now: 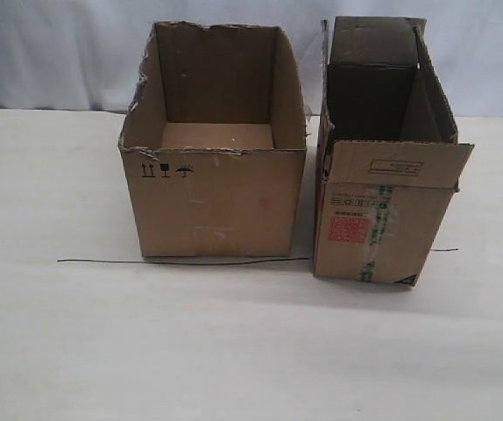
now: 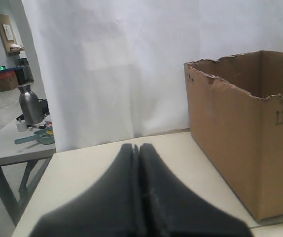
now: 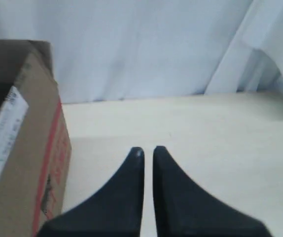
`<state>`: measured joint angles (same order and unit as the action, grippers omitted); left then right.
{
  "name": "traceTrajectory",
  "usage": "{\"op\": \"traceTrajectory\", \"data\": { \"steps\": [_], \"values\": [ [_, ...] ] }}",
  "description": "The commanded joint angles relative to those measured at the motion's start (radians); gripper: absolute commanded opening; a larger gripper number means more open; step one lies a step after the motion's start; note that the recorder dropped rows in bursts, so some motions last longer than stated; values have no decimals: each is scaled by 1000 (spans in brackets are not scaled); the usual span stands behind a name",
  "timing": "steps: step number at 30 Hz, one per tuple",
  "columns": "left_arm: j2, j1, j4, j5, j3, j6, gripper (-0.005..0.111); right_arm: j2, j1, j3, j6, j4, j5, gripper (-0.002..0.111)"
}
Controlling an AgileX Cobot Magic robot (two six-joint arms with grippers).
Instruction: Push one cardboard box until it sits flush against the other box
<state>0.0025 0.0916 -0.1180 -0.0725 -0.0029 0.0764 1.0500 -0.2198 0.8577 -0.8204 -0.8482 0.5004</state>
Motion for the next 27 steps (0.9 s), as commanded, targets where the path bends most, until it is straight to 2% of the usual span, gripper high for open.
{"op": "traceTrajectory", "data": {
  "steps": [1,5,9,12,17,21,25,27],
  "values": [
    [-2,-3,-1,3,3,-4,0,160,267,0,139,193,-150,5],
    [-2,-3,-1,3,3,-4,0,308,407,0,328,402,-264,5],
    [-2,-3,-1,3,3,-4,0,468,454,0,457,564,-393,5],
    [-2,-3,-1,3,3,-4,0,567,452,0,521,545,-541,5],
    [-2,-3,-1,3,3,-4,0,705,463,0,514,520,-770,5],
    [-2,-3,-1,3,3,-4,0,807,463,2,369,464,-878,5],
    [-2,-3,-1,3,3,-4,0,903,477,6,-29,54,-1063,5],
    [-2,-3,-1,3,3,-4,0,948,501,23,-200,-90,-1173,5]
  ]
}}
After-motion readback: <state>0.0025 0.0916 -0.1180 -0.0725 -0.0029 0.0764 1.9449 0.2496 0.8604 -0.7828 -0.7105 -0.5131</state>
